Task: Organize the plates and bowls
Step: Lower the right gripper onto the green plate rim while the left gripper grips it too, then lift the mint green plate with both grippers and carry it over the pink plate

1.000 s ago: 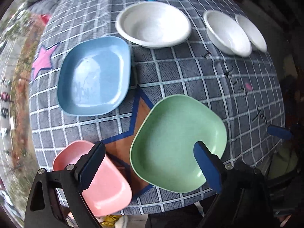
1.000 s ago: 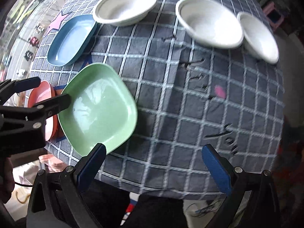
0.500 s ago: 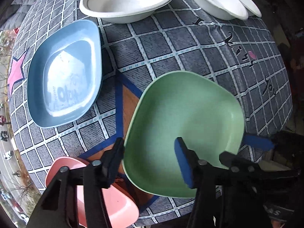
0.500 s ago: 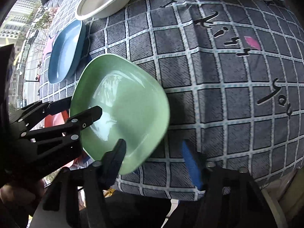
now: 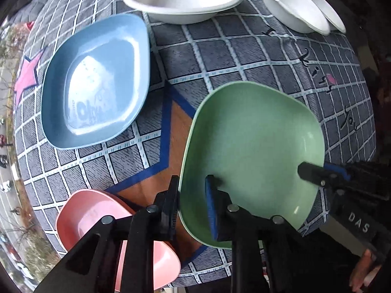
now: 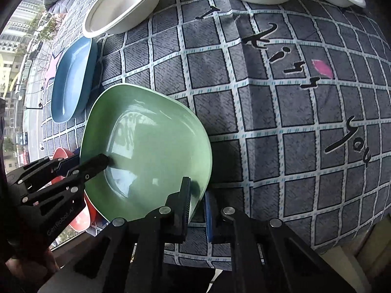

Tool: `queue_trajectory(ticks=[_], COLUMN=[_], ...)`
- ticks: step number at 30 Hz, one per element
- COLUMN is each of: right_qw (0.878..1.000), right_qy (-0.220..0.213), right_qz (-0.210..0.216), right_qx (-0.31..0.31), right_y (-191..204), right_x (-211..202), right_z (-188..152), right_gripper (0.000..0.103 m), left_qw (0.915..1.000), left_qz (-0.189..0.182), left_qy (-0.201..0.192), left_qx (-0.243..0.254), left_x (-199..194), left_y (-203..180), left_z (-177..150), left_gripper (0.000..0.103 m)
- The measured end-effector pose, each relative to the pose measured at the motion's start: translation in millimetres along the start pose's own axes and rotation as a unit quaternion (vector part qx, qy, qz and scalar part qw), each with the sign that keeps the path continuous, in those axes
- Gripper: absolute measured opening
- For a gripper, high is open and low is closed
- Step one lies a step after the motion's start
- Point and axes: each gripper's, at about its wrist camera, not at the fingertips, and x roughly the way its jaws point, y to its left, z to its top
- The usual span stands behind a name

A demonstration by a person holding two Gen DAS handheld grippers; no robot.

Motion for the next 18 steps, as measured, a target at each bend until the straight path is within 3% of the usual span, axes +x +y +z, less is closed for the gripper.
queue_trajectory(ticks=[10,18], right_qw=[1.000,0.999], right_qy=[-0.025,-0.027], right_qz=[0.008,0.008], right_qx=[0.004,-0.034], right_y=[-19,-19], right_x=[-48,-84], right_z=[21,46], right_gripper=[0.010,0.010], left_qw=[0.9995,0.9990], left_qz=[-0.028,-0.038], left_qy=[-0.004,-0.006], left_qx=[-0.015,-0.024], left_x=[-14,-24], left_y=[-22,-42], left_z=[-10,-35], left_gripper=[0.022,0.022])
